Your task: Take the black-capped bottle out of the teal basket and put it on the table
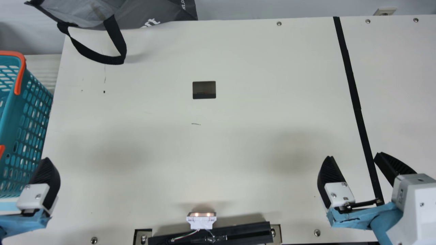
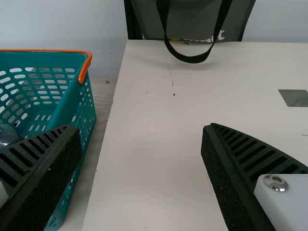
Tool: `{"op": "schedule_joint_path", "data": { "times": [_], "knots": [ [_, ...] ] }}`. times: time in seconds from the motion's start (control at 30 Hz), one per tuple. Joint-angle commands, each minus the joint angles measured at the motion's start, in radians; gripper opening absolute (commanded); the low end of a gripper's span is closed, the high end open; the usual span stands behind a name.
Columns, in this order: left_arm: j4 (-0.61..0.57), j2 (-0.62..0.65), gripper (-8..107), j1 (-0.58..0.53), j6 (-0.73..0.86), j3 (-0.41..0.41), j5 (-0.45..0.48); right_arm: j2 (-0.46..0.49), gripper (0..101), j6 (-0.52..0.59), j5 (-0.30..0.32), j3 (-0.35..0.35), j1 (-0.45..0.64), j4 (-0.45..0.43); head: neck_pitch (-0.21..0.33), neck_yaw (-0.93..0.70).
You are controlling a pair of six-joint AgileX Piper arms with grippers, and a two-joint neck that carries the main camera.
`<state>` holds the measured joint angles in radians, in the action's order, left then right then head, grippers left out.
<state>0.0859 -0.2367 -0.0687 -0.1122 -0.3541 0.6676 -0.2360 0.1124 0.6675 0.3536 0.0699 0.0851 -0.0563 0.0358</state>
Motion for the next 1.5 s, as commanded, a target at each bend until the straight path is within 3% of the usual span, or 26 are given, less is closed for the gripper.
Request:
{"op": "schedule_joint_path", "data": {
  "times": [0.0, 1.47],
  "knots": [
    [0.0, 0.0, 107, 0.0, 0.0, 0.0, 0.0, 0.0, 91, 0.0, 0.0, 0.0, 0.0, 0.0, 0.009, -0.008],
    [0.0, 0.0, 107, 0.0, 0.0, 0.0, 0.0, 0.0, 91, 0.0, 0.0, 0.0, 0.0, 0.001, 0.009, -0.008]
  ]
}}
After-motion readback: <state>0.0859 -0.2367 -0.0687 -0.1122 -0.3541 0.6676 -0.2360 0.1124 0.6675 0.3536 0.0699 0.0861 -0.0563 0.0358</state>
